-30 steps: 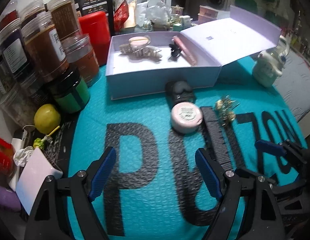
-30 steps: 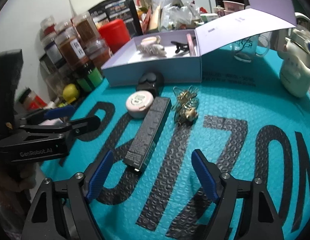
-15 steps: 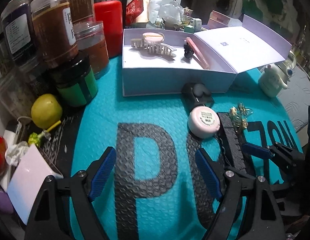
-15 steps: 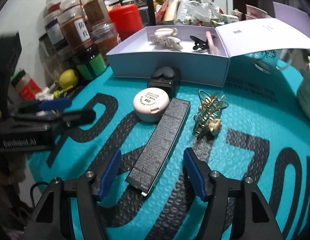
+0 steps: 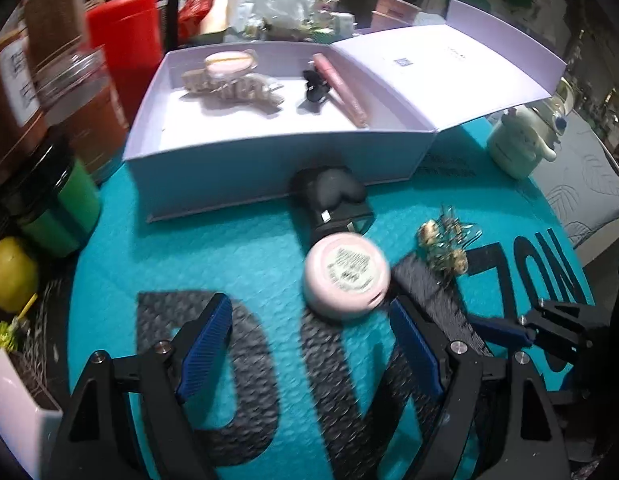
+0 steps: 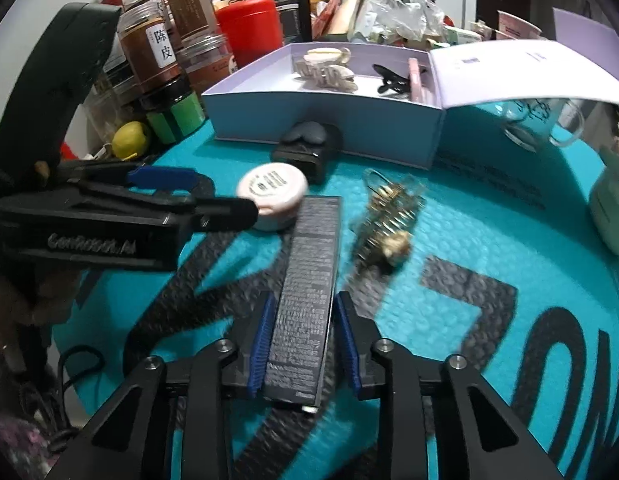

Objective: Organize rigid objects
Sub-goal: 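Lower the right tool onto the black rectangular box and close it, then close the left tool on the small pink compact while the right holds the black box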

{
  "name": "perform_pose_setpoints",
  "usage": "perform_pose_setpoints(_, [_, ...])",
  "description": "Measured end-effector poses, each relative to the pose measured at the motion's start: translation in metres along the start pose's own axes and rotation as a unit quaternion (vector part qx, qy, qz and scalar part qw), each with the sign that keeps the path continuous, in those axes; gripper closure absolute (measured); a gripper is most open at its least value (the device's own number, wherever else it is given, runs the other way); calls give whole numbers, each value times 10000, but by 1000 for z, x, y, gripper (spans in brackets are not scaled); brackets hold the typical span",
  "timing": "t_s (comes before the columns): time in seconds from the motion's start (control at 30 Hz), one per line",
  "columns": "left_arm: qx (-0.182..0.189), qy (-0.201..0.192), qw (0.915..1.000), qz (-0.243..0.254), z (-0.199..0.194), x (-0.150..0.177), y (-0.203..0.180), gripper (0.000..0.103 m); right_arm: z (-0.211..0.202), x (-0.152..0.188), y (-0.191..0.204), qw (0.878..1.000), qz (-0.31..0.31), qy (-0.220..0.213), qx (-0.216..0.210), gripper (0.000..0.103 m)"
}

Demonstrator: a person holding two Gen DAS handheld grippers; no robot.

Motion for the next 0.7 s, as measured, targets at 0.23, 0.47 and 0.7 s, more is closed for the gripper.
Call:
perform_pose_setpoints(0.23, [-77, -19, 9990, 447, 14, -11, -20, 22, -14, 11, -18, 9999, 89, 0, 107, 77])
perform_pose_setpoints(0.47, [-88, -21, 9990, 430, 24, -14, -27, 44, -16, 14, -17, 9998, 12, -37, 173, 77])
perform_pose_setpoints(0.7, [-17, -131, 9994, 315, 19, -9, -29, 52, -22, 20, -16, 9996, 60, -147, 238, 77])
Point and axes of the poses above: each gripper's, at about its wrist camera, not at the fingertips, and z roughly the way its jaws point, y to its left, x to its underside, the point moved 3 cm from there along z, roughly the way its jaws point, and after that the axes turned 5 degrees about z, right-handed, at the moved point
